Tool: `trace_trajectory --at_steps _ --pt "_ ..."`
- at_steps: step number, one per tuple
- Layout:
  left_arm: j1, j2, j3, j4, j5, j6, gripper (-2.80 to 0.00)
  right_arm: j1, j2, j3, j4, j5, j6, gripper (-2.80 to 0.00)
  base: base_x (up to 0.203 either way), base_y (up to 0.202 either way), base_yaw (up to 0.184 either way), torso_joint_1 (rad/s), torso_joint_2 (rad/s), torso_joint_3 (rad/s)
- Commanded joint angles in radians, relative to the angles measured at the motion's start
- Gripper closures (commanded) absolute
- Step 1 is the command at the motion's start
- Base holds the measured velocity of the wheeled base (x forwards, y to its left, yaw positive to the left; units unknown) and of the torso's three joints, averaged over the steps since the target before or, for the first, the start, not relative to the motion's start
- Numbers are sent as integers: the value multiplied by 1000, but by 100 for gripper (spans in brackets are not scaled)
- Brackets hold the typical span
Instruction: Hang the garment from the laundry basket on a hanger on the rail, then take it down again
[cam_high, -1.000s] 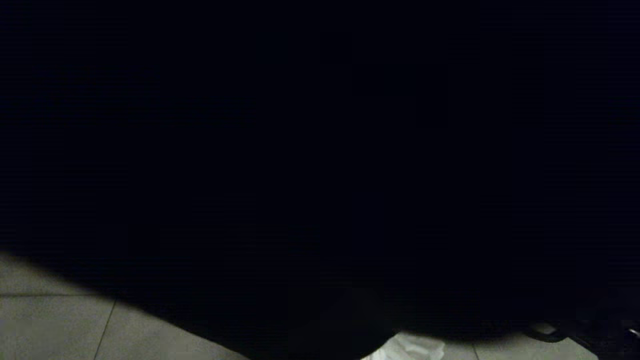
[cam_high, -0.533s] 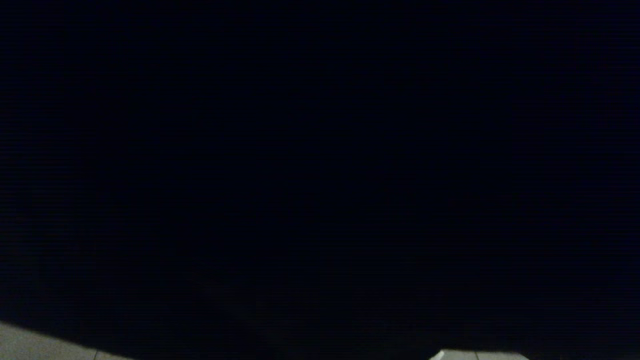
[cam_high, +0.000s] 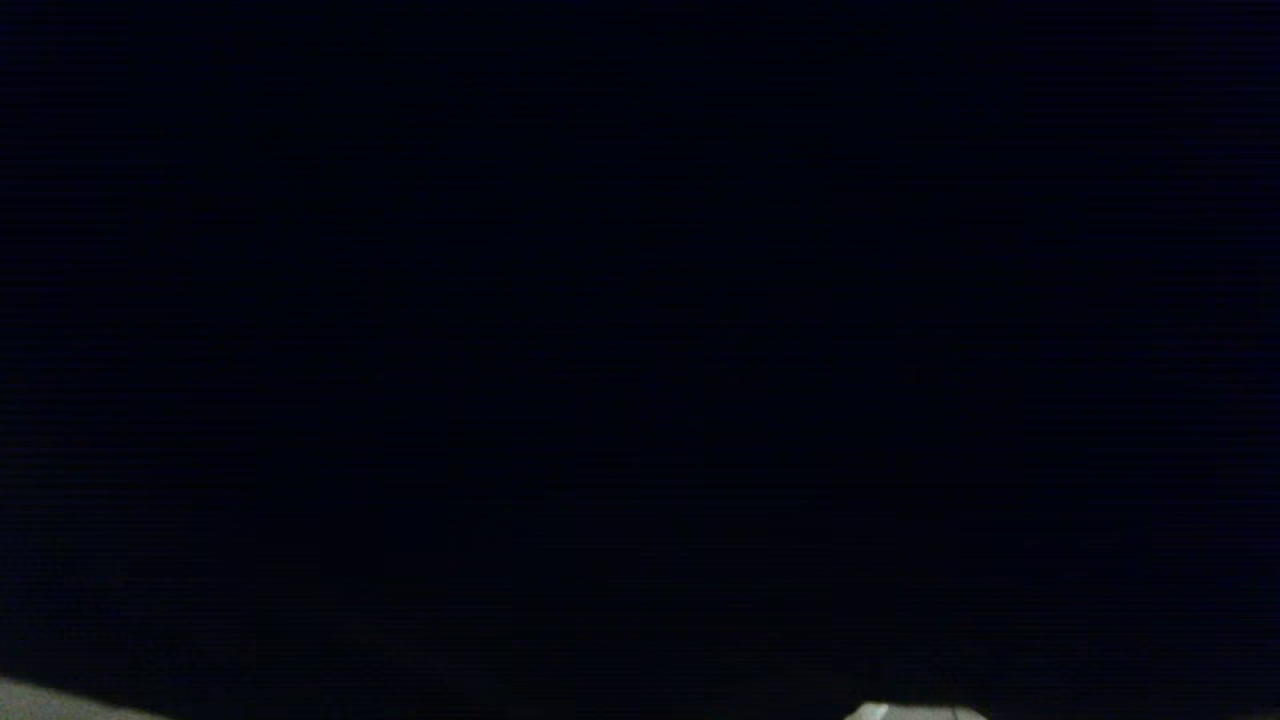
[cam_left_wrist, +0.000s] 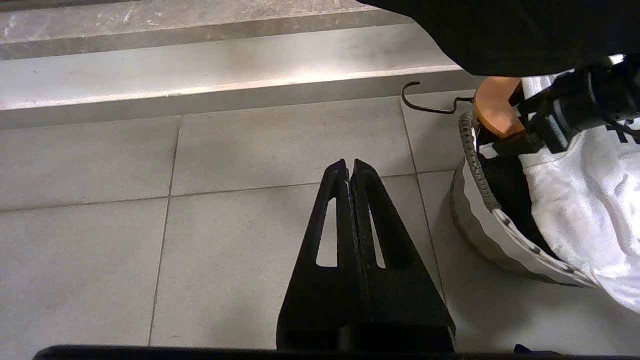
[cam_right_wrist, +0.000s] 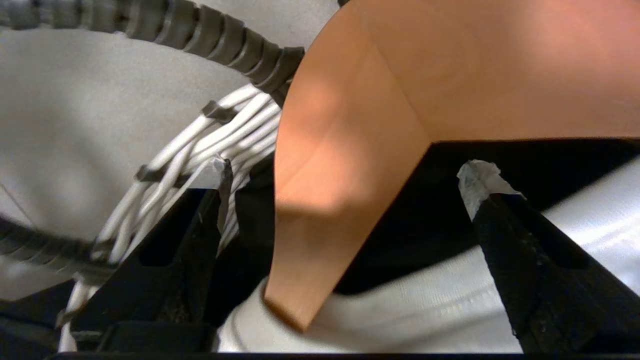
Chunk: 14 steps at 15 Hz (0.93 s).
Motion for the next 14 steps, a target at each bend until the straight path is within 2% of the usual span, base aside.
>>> trace_trajectory --at_steps 1,3,4,10,14 --pt "0 -1 2 0 0 0 0 -5 31 -32 -2 -13 -3 -280 0 0 0 0 0 0" --pt "0 -1 2 0 0 0 0 -13 40 -47 -2 -17 -12 -280 0 0 0 0 0 0" --pt "0 -1 2 -1 0 0 0 -13 41 -49 -2 -17 -12 0 0 0 0 0 0 0" --pt "0 -1 2 -1 0 0 0 -16 32 -43 -2 -17 -10 0 0 0 0 0 0 0" --pt "0 -1 3 0 0 0 0 -15 -38 26 -2 -14 -6 0 0 0 0 0 0 0"
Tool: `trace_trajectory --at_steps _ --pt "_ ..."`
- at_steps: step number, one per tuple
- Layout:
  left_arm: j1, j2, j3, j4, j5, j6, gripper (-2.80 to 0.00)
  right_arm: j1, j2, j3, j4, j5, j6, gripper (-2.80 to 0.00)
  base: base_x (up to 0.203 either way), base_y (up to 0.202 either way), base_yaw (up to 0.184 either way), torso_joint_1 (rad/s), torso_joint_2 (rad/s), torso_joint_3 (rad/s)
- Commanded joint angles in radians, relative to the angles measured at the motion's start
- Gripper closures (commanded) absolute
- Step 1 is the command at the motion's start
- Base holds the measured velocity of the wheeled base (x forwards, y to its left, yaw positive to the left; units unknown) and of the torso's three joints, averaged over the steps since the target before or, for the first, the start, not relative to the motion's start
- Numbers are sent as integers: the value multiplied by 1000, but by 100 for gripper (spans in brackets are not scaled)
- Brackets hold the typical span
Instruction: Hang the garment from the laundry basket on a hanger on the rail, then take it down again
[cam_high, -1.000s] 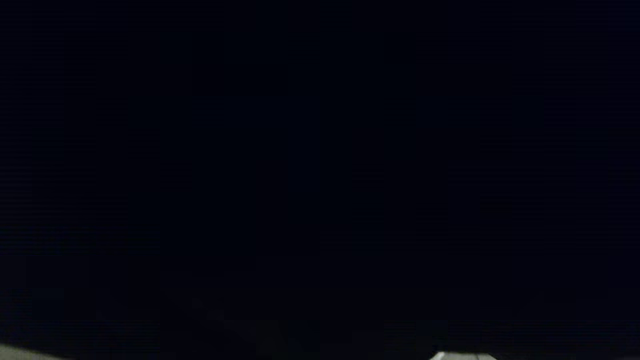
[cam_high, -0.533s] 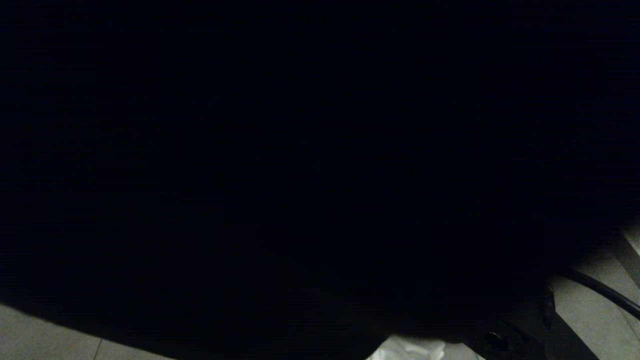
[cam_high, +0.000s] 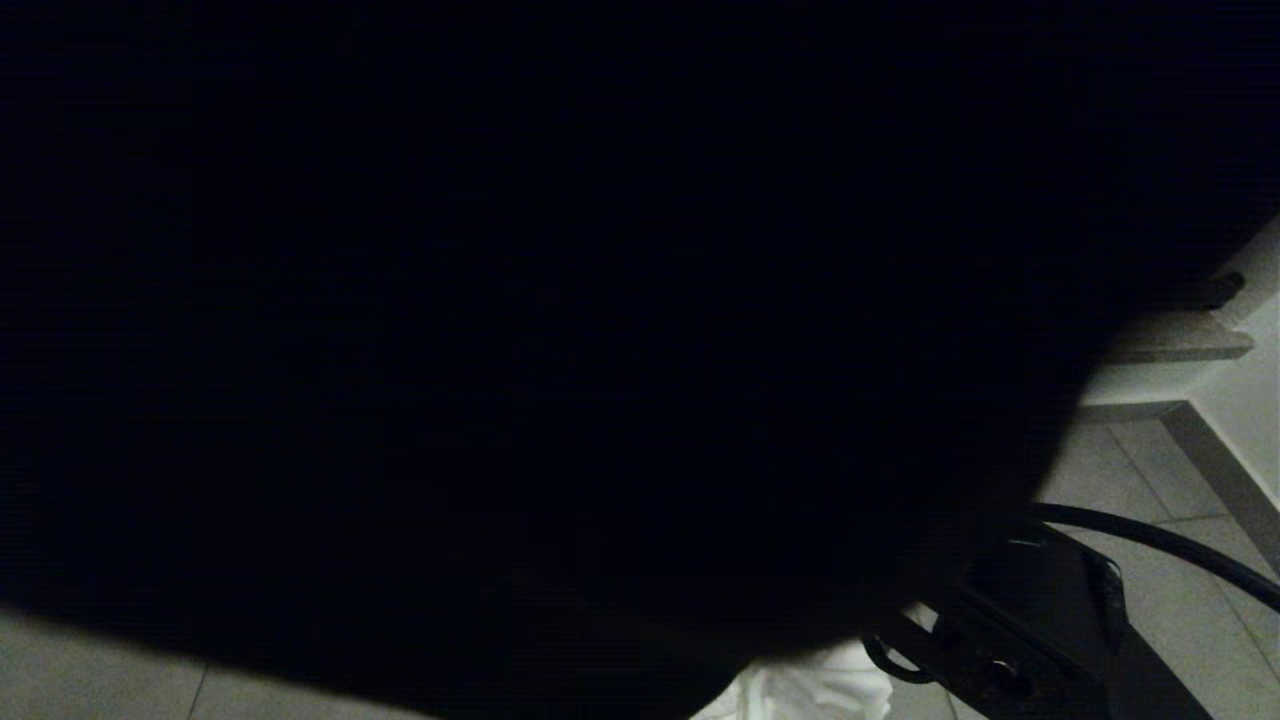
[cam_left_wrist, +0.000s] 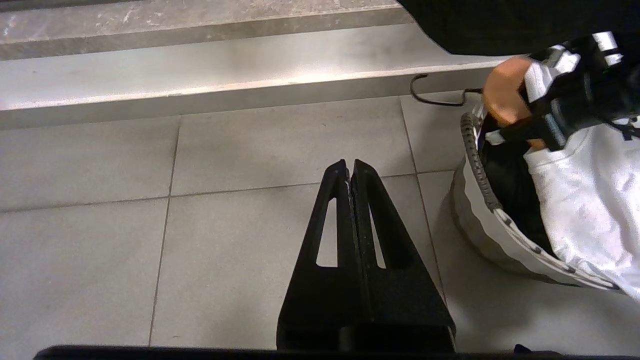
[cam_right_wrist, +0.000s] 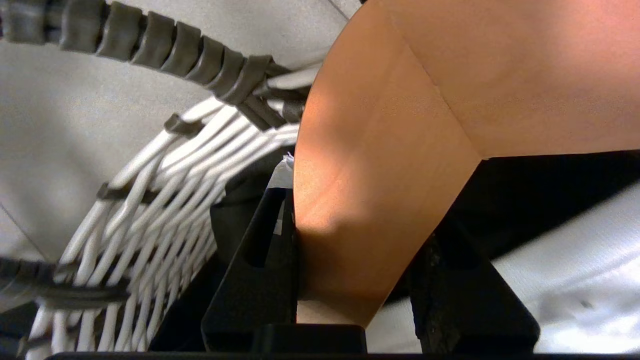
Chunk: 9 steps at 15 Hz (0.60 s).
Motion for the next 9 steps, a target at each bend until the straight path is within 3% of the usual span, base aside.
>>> trace_trajectory --at_steps 1,9 --pt "0 -1 3 -1 0 0 0 3 -76 69 -4 3 3 0 0 0 0 0 0 0" --pt "0 -1 3 -1 0 0 0 16 -449 455 -155 4 240 0 0 0 0 0 0 0"
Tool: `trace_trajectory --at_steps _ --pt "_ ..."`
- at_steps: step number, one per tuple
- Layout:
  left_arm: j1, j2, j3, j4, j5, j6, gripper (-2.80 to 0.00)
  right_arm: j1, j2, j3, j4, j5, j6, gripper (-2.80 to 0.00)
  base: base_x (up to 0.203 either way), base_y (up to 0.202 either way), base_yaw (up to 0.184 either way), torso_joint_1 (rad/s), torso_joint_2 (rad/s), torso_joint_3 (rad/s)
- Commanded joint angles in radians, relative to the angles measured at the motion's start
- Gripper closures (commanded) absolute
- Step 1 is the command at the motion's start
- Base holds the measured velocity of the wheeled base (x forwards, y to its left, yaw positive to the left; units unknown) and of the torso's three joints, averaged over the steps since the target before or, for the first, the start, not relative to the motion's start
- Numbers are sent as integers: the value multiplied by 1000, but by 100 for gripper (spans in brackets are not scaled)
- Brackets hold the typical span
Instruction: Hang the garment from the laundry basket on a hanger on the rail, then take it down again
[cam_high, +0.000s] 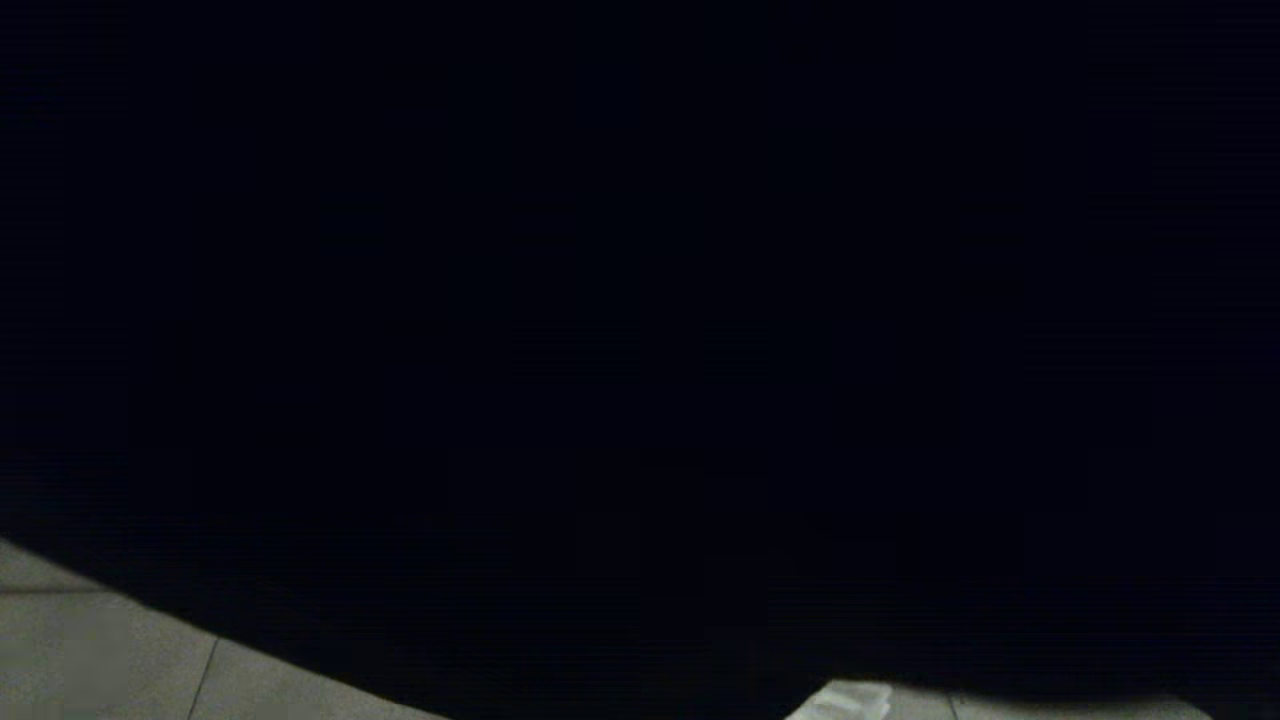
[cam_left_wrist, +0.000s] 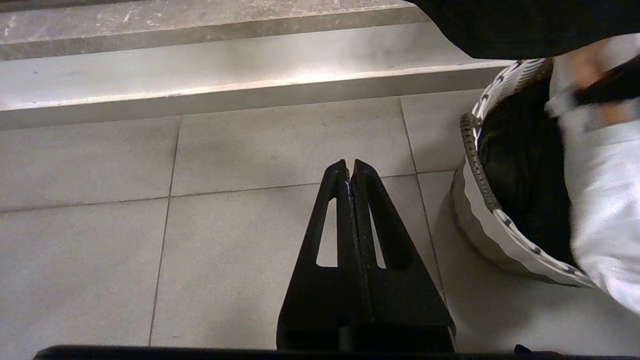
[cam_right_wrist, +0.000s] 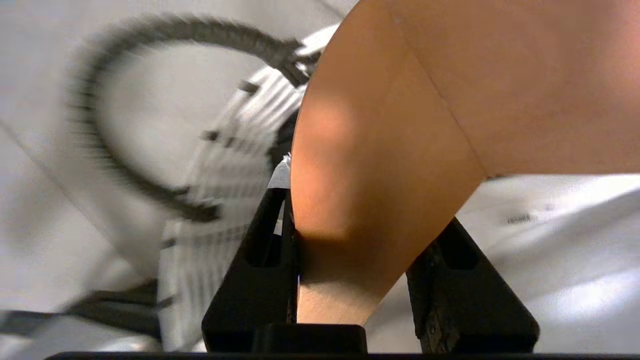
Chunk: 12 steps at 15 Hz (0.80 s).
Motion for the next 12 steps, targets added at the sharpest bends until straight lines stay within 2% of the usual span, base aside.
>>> trace_trajectory --at_steps 1,3,6,12 --pt "0 -1 3 -1 0 0 0 1 -184 110 -35 0 86 0 0 0 0 0 0 0" --pt "0 -1 2 0 0 0 0 0 -298 196 -69 0 181 0 0 0 0 0 0 0" --pt "0 -1 2 -1 0 0 0 -2 -471 293 -84 -2 273 0 0 0 0 0 0 0" --pt "0 -1 3 0 0 0 0 -70 -780 450 -75 -5 324 0 0 0 0 0 0 0"
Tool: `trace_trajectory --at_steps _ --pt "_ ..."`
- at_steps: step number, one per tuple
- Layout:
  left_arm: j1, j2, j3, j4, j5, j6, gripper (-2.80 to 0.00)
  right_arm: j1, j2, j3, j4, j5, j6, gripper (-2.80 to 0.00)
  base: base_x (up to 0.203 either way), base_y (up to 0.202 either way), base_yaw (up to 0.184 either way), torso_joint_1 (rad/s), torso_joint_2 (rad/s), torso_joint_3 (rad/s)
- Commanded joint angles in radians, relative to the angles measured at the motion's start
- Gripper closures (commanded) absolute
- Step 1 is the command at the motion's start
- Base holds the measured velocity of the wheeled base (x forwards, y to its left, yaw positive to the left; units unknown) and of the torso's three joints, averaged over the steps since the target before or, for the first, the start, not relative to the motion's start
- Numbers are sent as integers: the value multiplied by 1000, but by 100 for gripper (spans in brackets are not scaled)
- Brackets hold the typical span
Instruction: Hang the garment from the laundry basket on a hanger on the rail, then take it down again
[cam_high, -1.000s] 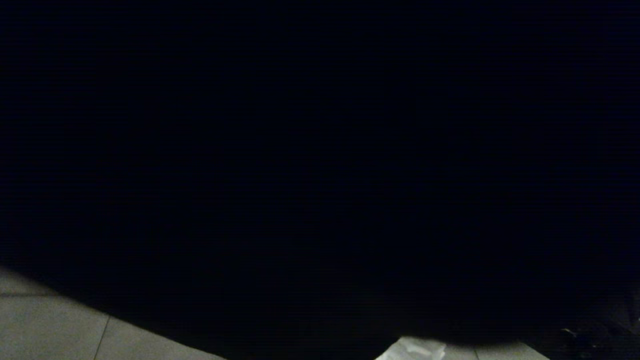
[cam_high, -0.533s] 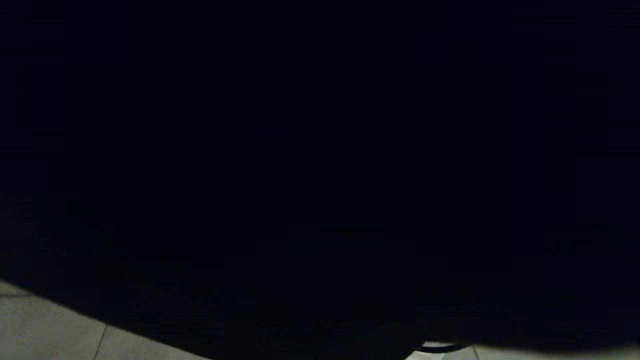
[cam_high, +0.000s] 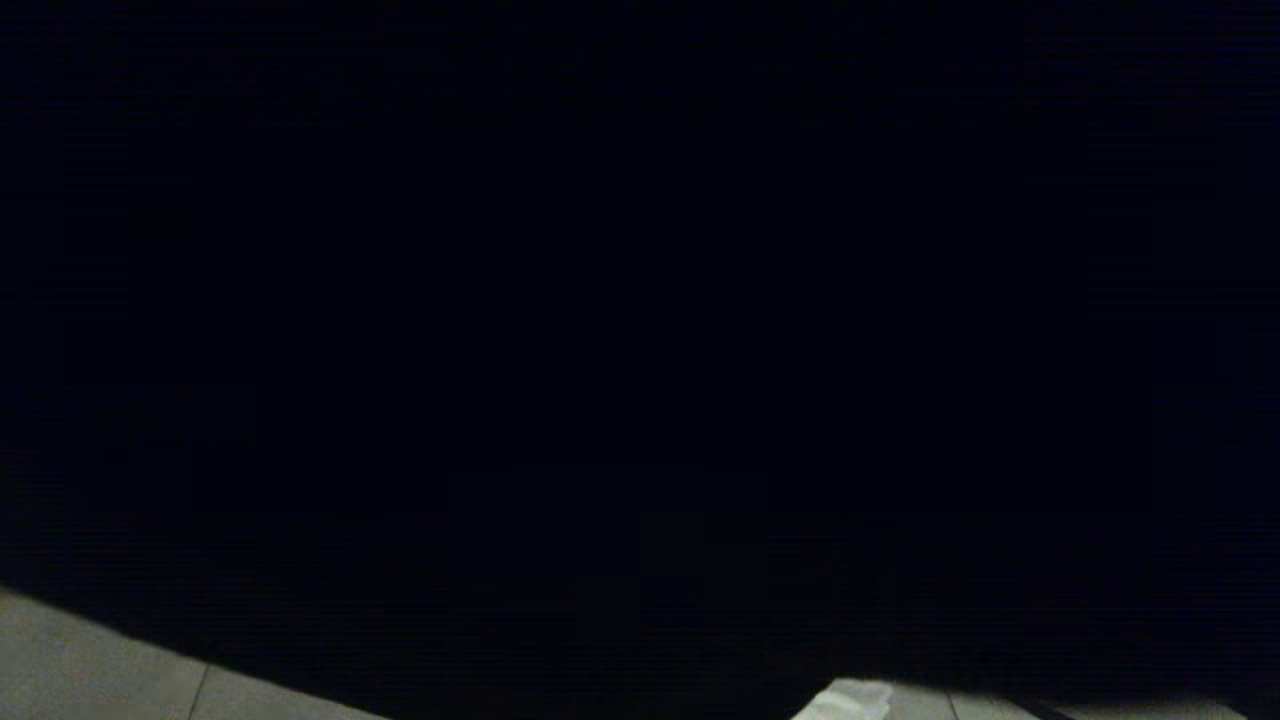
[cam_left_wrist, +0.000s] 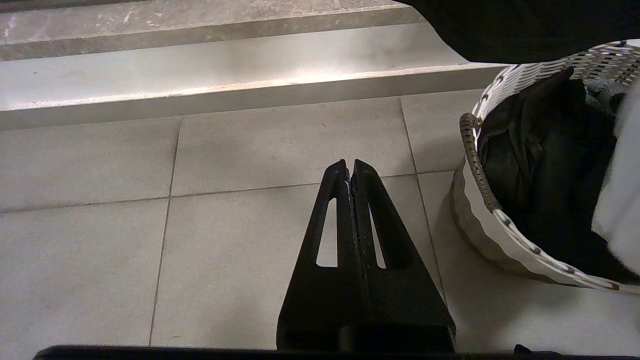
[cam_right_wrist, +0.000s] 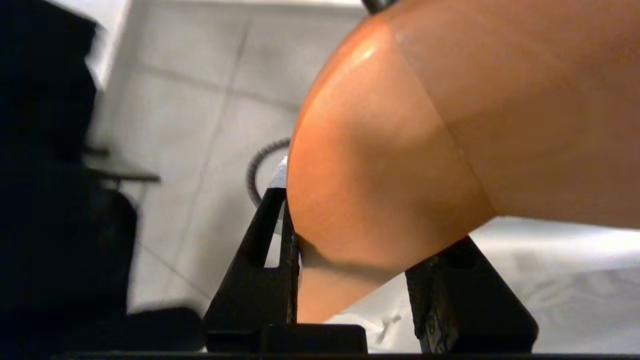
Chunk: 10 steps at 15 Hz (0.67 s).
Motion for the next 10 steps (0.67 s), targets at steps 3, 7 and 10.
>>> trace_trajectory --at_steps 3,7,10 --pt "0 -1 2 -1 0 0 0 -21 -268 53 67 2 31 0 0 0 0 0 0 0" --pt "0 -1 3 0 0 0 0 -22 -426 56 158 2 36 0 0 0 0 0 0 0" --pt "0 -1 2 0 0 0 0 -22 -550 53 218 1 38 0 0 0 0 0 0 0"
